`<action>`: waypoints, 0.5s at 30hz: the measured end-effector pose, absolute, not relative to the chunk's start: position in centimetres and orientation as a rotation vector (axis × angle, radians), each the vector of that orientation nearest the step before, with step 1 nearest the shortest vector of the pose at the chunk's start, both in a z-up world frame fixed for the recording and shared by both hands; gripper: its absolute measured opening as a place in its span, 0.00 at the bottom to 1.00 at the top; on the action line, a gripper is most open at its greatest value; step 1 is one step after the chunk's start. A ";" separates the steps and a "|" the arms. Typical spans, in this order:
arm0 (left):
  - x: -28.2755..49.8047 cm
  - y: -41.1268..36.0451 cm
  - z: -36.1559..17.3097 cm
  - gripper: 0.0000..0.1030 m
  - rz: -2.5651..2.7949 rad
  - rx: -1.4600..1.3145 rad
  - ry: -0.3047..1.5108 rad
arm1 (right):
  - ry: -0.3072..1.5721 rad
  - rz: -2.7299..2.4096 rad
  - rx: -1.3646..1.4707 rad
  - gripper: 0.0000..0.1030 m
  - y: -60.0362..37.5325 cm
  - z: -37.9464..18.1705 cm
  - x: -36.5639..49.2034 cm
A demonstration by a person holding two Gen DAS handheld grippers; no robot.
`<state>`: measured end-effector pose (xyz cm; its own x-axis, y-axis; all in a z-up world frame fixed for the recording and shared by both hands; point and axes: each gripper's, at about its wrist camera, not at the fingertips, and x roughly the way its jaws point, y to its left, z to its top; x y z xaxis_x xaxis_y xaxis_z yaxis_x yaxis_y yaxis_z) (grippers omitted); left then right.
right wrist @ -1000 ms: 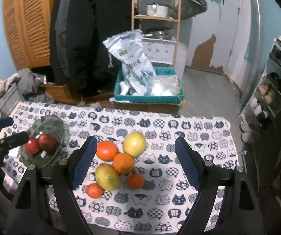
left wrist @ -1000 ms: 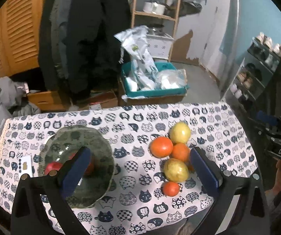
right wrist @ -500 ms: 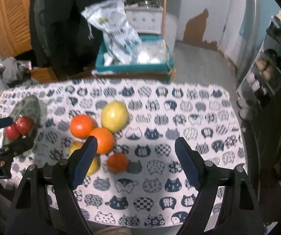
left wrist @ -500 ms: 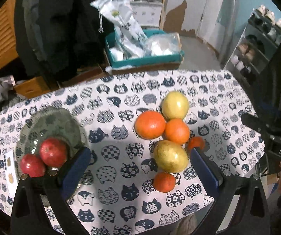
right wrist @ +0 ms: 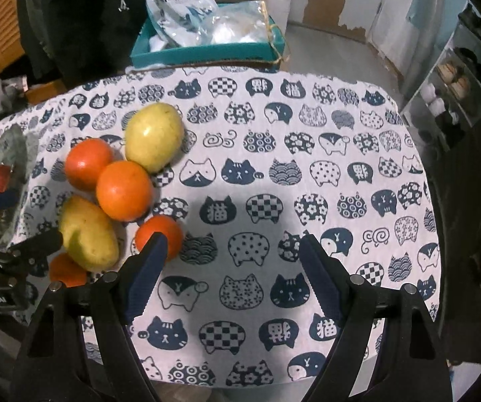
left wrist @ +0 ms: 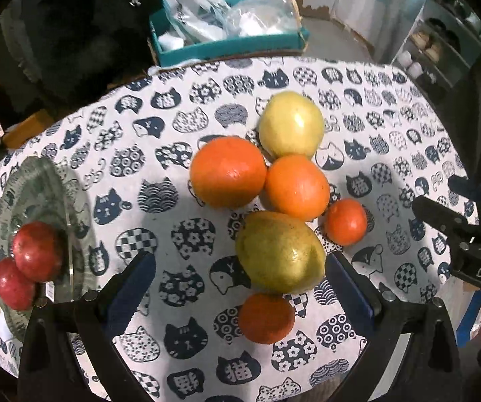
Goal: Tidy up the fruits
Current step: 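Move the left tool toward the green-yellow pear while the right tool approaches an orange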
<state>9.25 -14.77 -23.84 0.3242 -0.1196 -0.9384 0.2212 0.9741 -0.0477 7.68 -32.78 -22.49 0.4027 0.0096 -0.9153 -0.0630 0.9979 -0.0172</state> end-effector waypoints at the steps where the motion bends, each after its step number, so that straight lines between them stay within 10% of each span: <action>1: 9.3 -14.9 -24.1 0.99 -0.224 0.098 1.225 | 1.159 0.041 -0.049 0.80 -32.9 -22.6 7.7; 15: 10.8 -16.6 -27.6 0.98 -0.265 0.057 1.308 | 1.192 0.034 -0.024 0.80 -33.2 -24.0 8.3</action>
